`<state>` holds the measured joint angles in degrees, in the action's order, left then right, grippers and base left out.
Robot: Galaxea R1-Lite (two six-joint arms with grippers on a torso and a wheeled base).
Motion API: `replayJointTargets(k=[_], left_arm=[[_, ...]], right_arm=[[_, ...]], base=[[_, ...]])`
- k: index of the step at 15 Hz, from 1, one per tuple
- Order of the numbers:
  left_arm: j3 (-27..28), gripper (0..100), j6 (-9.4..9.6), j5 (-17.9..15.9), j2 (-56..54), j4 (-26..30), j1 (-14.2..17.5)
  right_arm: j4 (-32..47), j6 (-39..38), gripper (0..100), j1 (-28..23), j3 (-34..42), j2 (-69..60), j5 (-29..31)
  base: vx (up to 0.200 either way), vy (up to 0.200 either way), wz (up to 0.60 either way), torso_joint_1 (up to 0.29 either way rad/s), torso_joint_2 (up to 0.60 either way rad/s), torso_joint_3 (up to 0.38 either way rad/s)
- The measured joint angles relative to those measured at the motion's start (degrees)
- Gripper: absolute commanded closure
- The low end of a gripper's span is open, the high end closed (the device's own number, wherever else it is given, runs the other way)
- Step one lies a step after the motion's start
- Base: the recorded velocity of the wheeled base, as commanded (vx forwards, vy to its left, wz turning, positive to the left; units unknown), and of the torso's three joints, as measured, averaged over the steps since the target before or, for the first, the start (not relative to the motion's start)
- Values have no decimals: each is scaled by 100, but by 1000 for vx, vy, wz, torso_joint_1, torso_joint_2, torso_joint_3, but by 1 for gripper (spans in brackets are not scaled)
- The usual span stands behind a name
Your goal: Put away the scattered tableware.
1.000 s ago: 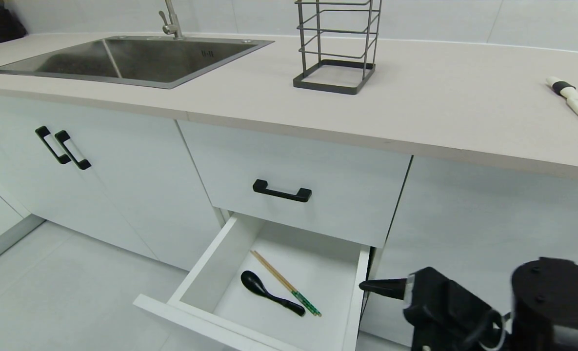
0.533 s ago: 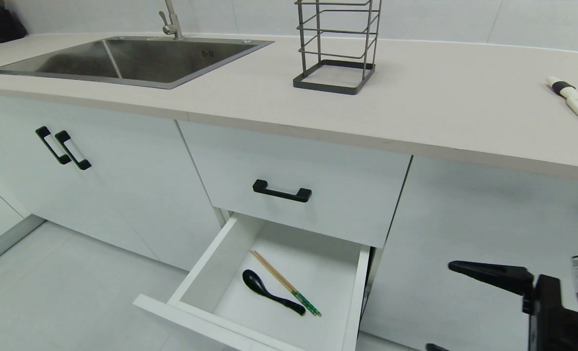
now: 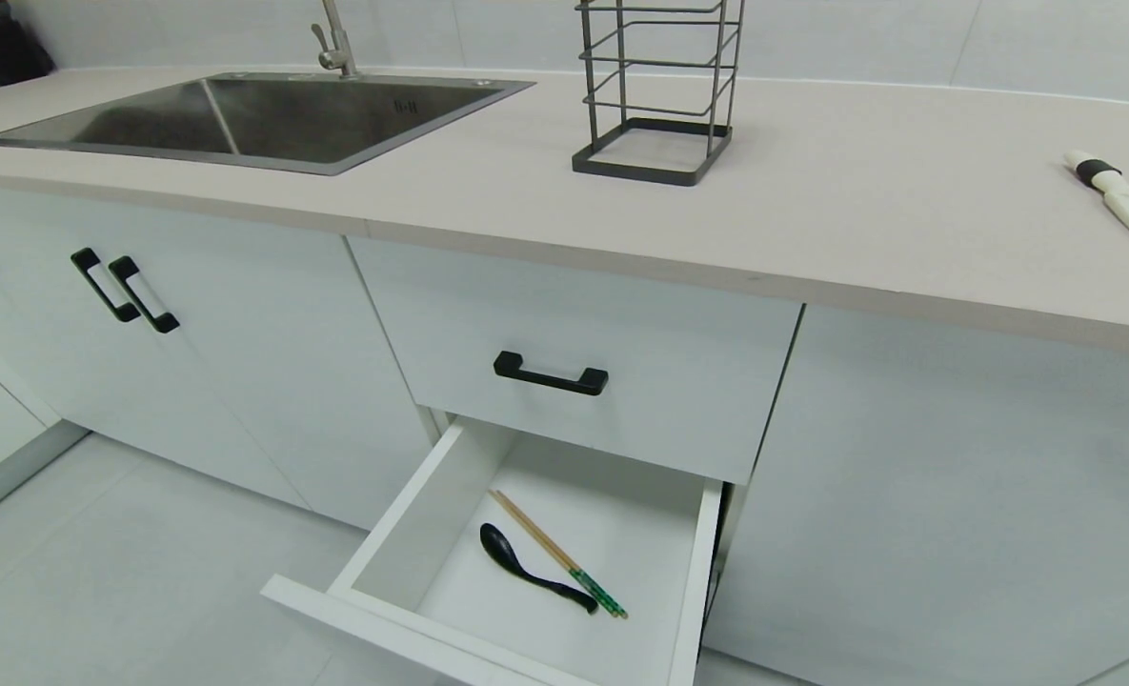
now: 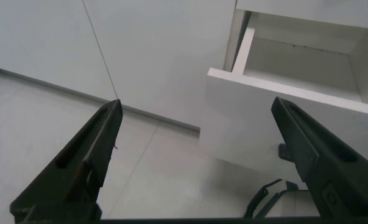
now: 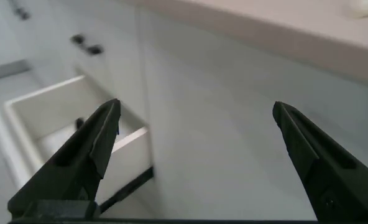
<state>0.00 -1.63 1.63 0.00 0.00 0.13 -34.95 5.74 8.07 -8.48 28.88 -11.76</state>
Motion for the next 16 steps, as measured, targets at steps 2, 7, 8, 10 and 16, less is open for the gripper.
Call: replayJointTargets(k=[2,7,8,10,16], left_arm=[[0,0,-2,0,0,0,0],[2,0,-6,0,0,0,0],[7,0,-9,-24,0,-2,0],[10,0,29,-123,0,-471,2],[1253,0,-88,-1276,995,-286,-169]], right_arm=[[406,-6,0,-540,375,-883,-143],[2275,-132,0,-818,811,-2561,-27],[2815,-235,0,-825,819,-2688,430],[3484,-375,0,-834,837,-2815,1239],[3482,-413,0,-834,848,-2899,1403]], base=[[0,0,0,0,0,0],[0,0,0,0,0,0],[0,0,0,0,0,0],[0,0,0,0,0,0],[0,0,0,0,0,0]])
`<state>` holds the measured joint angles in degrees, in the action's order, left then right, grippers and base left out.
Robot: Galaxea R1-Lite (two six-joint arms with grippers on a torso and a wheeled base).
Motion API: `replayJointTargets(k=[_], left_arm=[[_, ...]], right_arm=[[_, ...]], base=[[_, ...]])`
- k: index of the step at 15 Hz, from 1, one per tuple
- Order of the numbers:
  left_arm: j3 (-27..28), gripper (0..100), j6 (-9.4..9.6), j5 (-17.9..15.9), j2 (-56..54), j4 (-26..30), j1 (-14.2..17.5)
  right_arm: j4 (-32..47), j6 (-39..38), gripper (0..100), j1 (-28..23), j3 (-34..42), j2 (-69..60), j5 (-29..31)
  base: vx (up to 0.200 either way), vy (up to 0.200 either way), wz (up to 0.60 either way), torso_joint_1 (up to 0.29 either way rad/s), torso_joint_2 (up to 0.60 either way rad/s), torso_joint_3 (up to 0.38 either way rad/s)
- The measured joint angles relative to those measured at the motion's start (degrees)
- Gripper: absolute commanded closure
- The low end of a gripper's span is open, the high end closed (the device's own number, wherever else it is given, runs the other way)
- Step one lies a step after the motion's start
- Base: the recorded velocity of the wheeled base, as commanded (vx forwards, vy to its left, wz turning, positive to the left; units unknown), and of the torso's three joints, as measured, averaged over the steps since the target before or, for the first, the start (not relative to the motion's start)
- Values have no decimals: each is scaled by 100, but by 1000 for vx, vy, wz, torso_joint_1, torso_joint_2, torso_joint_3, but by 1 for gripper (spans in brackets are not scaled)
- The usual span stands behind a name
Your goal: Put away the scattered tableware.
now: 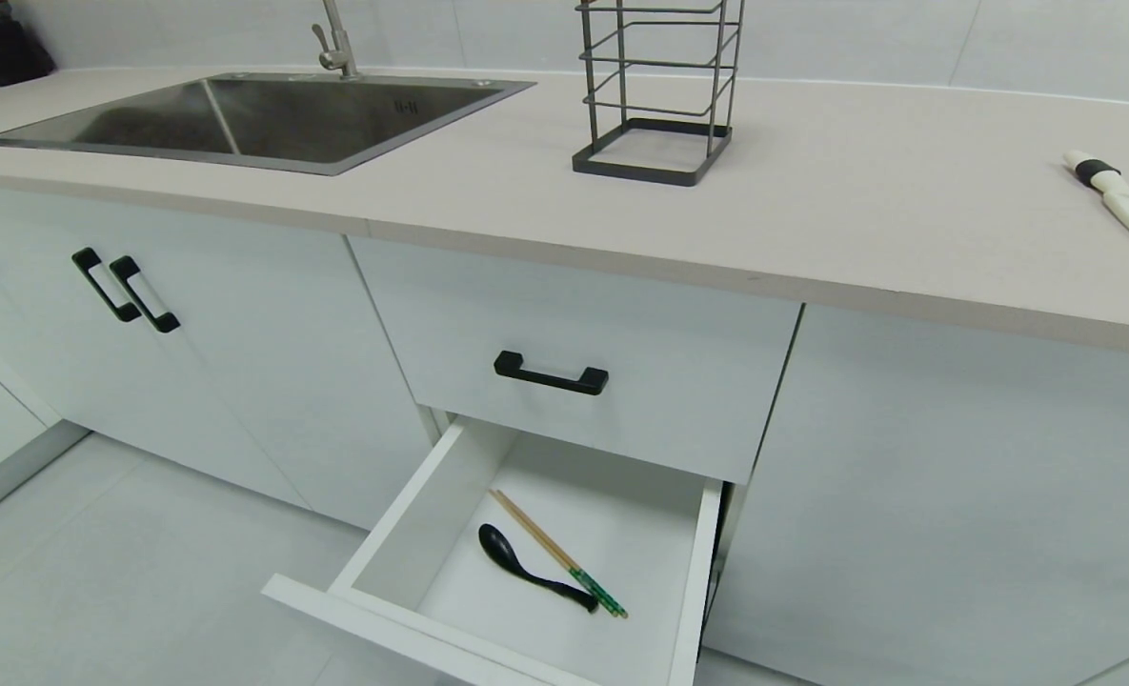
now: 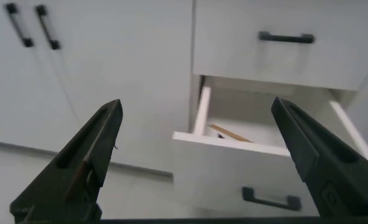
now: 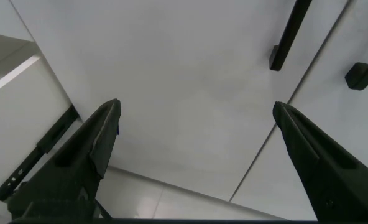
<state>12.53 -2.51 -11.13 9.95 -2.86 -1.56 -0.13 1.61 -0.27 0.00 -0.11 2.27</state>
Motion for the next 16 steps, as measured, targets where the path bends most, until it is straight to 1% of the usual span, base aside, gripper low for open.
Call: replayJointTargets(k=[1,3,5,6,8,9,10,11,12,13,14,15,16], left_arm=[[138,0,-9,-252,389,163,-63],[221,0,-17,-764,1220,395,-161],[52,0,-9,-1196,2057,522,-232],[-66,0,-2,-1298,2334,555,-255],[-184,0,17,-1328,2842,566,-282],[-193,0,49,-1328,3071,560,-286],[-195,0,128,-1325,3302,555,-290],[-195,0,300,-1317,3572,555,-290],[-184,0,540,-1287,3858,542,-290],[-151,0,819,-1204,4175,475,-290],[-127,0,1078,-1057,4525,344,-290],[-107,0,1267,-909,4884,134,-290],[-99,0,1401,-797,5259,-126,-290]], right_arm=[[2,-101,0,0,0,-5,-4],[6,-269,0,0,0,-5,-30],[9,-261,0,0,0,-5,-44],[11,-250,0,0,0,-5,-52],[11,-179,0,0,0,-5,-82],[11,-179,0,0,0,-5,-94],[13,-185,0,0,0,-5,-94],[13,-190,0,0,0,-5,-93],[11,-193,0,0,0,-5,-90],[13,-194,0,0,0,-5,-94],[13,-194,0,0,0,-5,-93],[13,-196,0,0,0,-5,-90],[13,-196,0,0,0,-5,-93]], base=[[0,0,0,0,0,0],[0,0,0,0,0,0],[0,0,0,0,0,0],[0,0,0,0,0,0],[0,0,0,0,0,0],[0,0,0,0,0,0],[0,0,0,0,0,0],[0,0,0,0,0,0],[0,0,0,0,0,0],[0,0,0,0,0,0],[0,0,0,0,0,0],[0,0,0,0,0,0],[0,0,0,0,0,0]])
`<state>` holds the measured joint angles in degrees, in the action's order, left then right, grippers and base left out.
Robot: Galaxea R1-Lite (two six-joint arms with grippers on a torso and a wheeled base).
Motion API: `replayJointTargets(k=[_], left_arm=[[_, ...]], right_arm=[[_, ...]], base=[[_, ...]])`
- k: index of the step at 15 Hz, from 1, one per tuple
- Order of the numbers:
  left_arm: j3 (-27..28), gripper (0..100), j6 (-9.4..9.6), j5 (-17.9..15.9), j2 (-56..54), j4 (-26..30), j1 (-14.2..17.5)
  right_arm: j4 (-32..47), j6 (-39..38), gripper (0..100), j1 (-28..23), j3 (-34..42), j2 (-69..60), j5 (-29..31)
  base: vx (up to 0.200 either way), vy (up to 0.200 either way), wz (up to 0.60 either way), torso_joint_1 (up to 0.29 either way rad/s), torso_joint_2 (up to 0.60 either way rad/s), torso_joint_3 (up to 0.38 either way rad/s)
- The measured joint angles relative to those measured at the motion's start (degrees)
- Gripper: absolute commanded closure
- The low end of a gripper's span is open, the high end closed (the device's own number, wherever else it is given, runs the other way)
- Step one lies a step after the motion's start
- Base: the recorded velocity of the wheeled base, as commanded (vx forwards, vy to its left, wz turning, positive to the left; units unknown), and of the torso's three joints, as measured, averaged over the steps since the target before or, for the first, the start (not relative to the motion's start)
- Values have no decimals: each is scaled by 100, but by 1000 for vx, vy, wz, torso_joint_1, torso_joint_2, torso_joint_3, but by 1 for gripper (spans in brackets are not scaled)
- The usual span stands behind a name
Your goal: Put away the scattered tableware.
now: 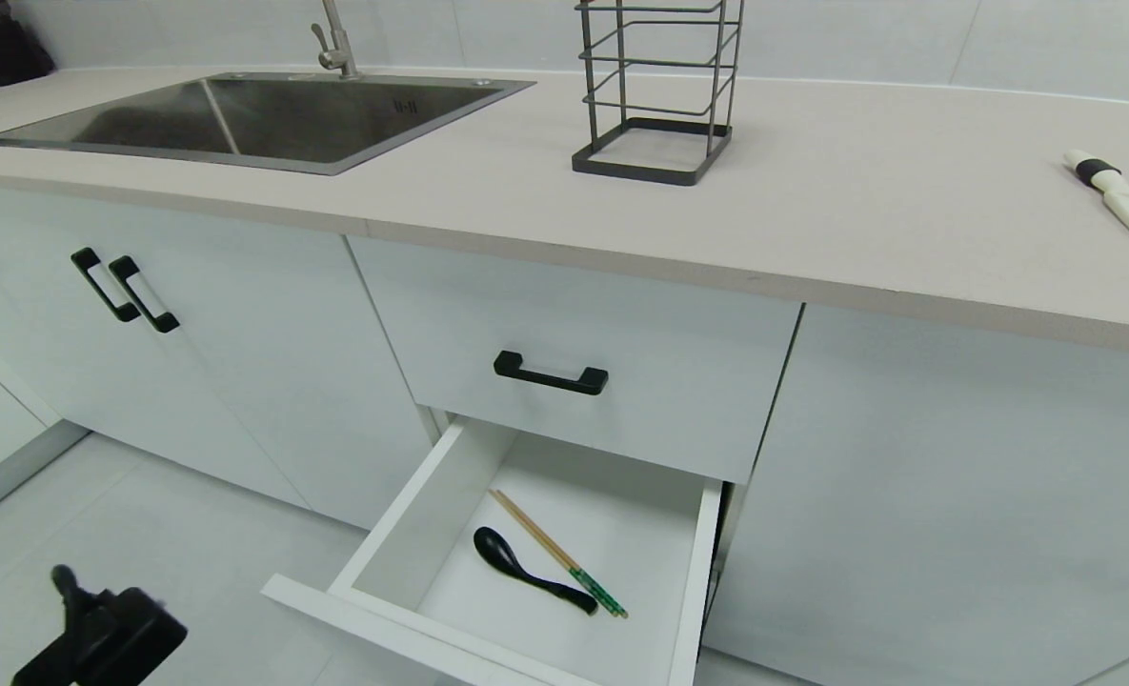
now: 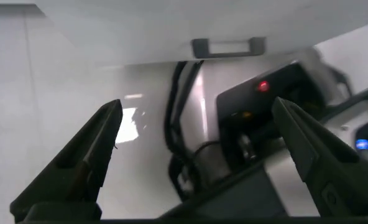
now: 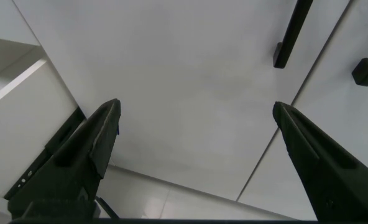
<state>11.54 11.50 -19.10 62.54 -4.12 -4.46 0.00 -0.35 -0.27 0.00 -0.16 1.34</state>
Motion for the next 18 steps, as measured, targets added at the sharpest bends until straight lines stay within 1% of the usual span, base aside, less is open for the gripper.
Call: replayJointTargets(k=[1,2,4,5,6,7,8,12,15,18], left_arm=[[5,0,104,83,391,-261,-27],[5,0,155,132,733,-458,-80],[13,0,166,180,1345,-797,-229],[24,0,90,189,1615,-986,-304],[24,0,-28,195,1869,-1228,-361],[33,0,-151,202,2107,-1577,-402],[33,0,-206,206,2282,-1777,-427],[35,0,-226,208,2605,-1905,-483],[52,0,-228,219,2687,-2138,-488],[177,0,-230,257,2782,-2176,-496]], right_arm=[[0,2,0,0,0,0,5],[0,0,0,0,0,0,5],[0,0,0,0,0,0,5],[0,0,0,0,0,0,5],[0,0,0,0,0,0,5],[0,0,0,0,0,0,5],[0,0,0,0,0,0,7],[0,0,0,0,0,0,7],[0,0,0,0,0,2,5],[0,2,0,0,0,2,7]], base=[[0,0,0,0,0,0],[0,0,0,0,0,0],[0,0,0,0,0,0],[0,0,0,0,0,0],[0,0,0,0,0,0],[0,0,0,0,0,0],[0,0,0,0,0,0],[0,0,0,0,0,0],[0,0,0,0,0,0],[0,0,0,0,0,0]])
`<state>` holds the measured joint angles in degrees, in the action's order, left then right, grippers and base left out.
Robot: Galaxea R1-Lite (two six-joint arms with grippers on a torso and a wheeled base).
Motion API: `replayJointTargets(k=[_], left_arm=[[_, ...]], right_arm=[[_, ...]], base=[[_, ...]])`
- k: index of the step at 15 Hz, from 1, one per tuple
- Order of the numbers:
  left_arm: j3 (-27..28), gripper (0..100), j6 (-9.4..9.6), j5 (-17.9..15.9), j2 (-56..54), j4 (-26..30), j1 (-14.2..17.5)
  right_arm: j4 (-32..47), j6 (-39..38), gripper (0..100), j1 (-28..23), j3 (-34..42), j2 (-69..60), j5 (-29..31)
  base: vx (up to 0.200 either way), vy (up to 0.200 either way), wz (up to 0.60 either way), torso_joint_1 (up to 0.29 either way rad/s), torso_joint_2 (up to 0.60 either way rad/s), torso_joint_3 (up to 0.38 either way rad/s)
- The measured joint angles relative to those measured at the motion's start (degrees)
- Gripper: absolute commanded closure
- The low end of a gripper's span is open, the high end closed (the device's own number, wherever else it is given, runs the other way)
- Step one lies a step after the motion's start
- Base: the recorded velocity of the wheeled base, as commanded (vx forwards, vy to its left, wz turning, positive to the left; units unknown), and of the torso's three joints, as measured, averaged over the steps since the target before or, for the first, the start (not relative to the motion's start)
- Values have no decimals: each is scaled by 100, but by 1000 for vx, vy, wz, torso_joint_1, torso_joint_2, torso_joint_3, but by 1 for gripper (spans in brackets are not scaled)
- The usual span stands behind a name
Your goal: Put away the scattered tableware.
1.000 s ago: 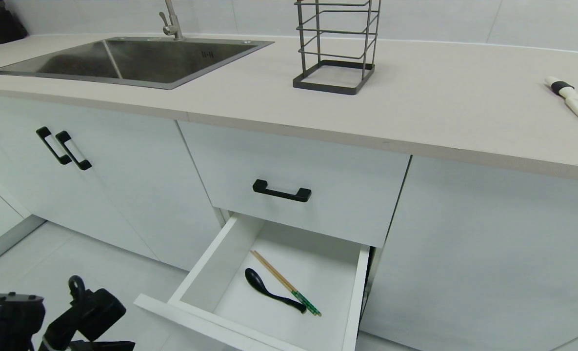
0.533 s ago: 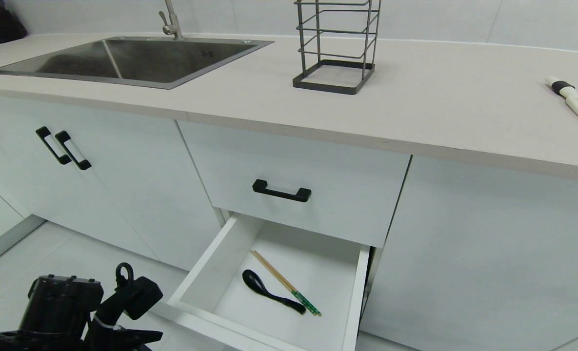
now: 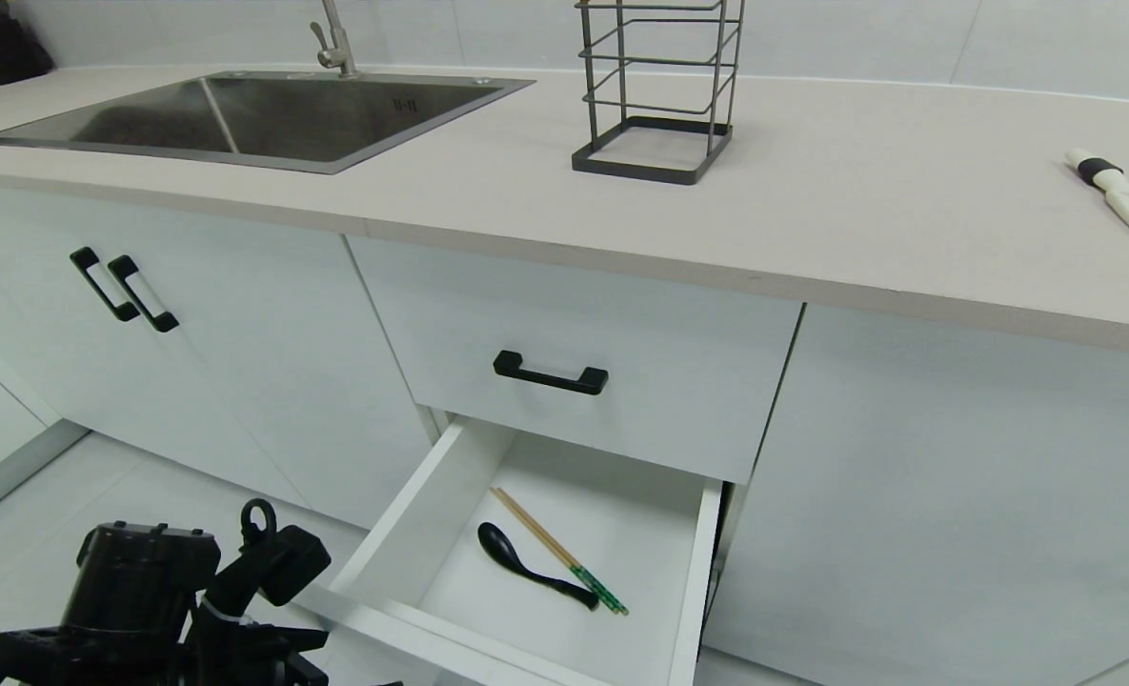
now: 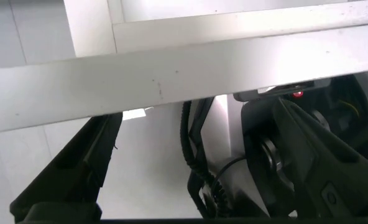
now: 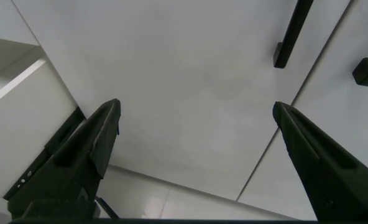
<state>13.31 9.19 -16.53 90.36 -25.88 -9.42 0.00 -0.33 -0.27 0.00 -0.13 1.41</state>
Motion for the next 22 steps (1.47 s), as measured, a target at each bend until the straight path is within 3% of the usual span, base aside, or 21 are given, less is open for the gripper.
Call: replayJointTargets(k=[10,15,19,22], left_arm=[[339,0,-11,-16,143,-91,-101],[357,0,-13,-18,379,-896,-102],[324,0,-17,-2,890,-1971,-116],[330,0,-205,0,1262,-2560,-247]], right_arm=[[0,-2,0,0,0,2,-2],[0,-2,0,0,0,4,0],[0,0,0,0,0,4,0],[0,-2,0,0,0,4,-2]], base=[[0,0,0,0,0,0],[0,0,0,0,0,0],[0,0,0,0,0,0],[0,0,0,0,0,0]])
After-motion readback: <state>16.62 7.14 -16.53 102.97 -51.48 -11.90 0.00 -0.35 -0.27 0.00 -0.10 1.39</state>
